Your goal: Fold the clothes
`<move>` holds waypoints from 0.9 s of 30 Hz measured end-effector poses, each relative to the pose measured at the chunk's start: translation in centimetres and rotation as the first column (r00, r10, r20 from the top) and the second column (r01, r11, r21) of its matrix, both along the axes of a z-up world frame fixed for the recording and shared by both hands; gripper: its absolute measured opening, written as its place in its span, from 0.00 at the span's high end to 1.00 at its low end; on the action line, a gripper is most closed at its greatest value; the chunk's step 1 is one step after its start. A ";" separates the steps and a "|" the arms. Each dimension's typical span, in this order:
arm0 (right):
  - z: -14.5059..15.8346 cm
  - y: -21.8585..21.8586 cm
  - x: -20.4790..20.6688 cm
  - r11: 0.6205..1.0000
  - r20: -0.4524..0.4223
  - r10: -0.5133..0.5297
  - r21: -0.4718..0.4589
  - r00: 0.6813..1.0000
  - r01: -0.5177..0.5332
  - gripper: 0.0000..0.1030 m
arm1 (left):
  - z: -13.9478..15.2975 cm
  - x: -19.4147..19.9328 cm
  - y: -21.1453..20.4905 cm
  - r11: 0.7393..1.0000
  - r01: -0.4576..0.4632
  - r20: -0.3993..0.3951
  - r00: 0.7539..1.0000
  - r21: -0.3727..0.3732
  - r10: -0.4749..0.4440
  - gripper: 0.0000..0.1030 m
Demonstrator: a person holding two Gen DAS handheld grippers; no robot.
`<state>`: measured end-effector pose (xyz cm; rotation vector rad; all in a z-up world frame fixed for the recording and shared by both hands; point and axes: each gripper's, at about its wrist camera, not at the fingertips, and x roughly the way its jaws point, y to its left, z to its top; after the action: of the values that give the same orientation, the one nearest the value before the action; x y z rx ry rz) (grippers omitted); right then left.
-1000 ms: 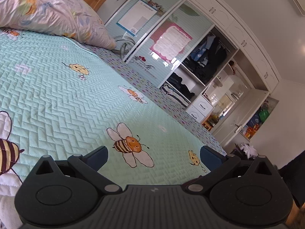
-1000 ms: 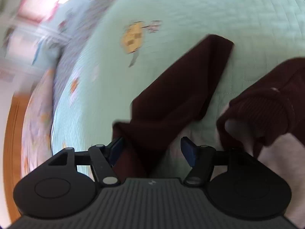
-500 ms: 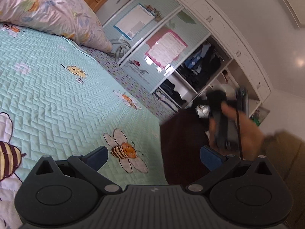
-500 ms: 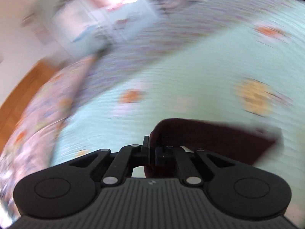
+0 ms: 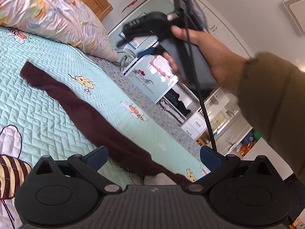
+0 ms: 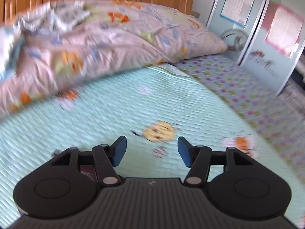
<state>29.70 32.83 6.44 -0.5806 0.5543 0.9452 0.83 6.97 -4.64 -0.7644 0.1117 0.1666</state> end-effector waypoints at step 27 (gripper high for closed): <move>-16.2 -54.5 -0.9 0.785 -0.124 -0.618 -0.026 0.777 0.620 0.24 | -1.1 4.8 -7.1 0.965 0.137 -0.203 0.975 0.224 -0.092 0.00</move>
<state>28.84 -21.71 -9.75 -0.2831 0.7907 0.3511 5.59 -0.11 -5.74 -0.5007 0.3131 0.1395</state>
